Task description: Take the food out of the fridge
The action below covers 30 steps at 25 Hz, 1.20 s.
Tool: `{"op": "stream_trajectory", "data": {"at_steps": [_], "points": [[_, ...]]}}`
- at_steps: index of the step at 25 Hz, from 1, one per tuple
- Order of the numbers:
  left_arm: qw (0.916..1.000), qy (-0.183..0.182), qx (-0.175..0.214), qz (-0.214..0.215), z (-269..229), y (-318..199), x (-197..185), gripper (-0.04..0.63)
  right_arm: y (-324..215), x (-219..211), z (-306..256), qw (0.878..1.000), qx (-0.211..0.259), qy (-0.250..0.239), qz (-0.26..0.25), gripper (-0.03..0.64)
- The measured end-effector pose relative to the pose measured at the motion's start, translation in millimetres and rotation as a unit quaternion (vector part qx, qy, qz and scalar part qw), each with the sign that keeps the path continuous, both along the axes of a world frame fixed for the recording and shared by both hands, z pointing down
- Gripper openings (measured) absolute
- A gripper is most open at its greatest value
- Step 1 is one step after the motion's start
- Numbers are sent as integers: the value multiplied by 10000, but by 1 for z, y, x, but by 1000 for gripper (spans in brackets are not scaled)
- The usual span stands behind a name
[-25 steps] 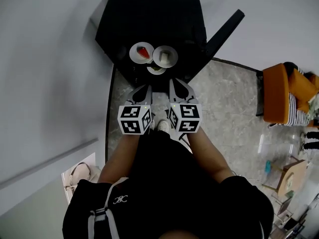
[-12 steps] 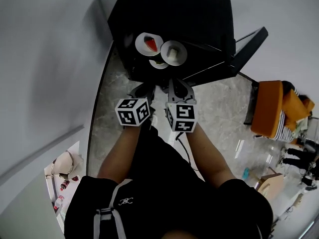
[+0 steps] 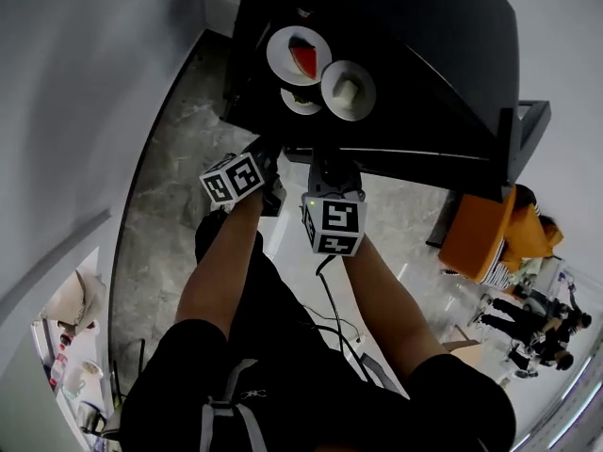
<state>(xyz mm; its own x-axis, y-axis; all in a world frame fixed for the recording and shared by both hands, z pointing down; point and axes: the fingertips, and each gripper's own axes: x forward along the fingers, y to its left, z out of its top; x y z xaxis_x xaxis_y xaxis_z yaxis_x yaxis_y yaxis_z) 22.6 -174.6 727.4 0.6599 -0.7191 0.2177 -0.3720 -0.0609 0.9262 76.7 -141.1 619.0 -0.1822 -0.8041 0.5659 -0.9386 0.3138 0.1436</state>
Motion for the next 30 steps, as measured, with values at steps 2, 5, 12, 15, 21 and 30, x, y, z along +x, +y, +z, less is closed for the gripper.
{"op": "stream_trajectory", "data": {"at_steps": [2, 5, 12, 15, 21, 30], "points": [[9991, 297, -216, -223, 31, -7, 2, -5, -5, 5, 16, 10000, -62, 41, 11, -8], [9975, 486, -389, -335, 71, -18, 11, 46, -12, 15, 32, 9999, -99, 24, 99, -8], [9932, 735, -812, -403, 147, -43, 41, 120, -10, 33, 63, 9996, -189, 63, 211, -8], [9918, 733, -958, -416, 168, -56, 53, 123, -8, 39, 70, 9995, -222, 50, 225, -8], [9896, 738, -1158, -438, 192, -82, 68, 143, -10, 52, 72, 9993, -195, 1, 314, -8], [9836, 961, -1478, -371, 208, -93, 81, 82, -1, 70, 79, 9983, -329, 17, 490, -8]]}}
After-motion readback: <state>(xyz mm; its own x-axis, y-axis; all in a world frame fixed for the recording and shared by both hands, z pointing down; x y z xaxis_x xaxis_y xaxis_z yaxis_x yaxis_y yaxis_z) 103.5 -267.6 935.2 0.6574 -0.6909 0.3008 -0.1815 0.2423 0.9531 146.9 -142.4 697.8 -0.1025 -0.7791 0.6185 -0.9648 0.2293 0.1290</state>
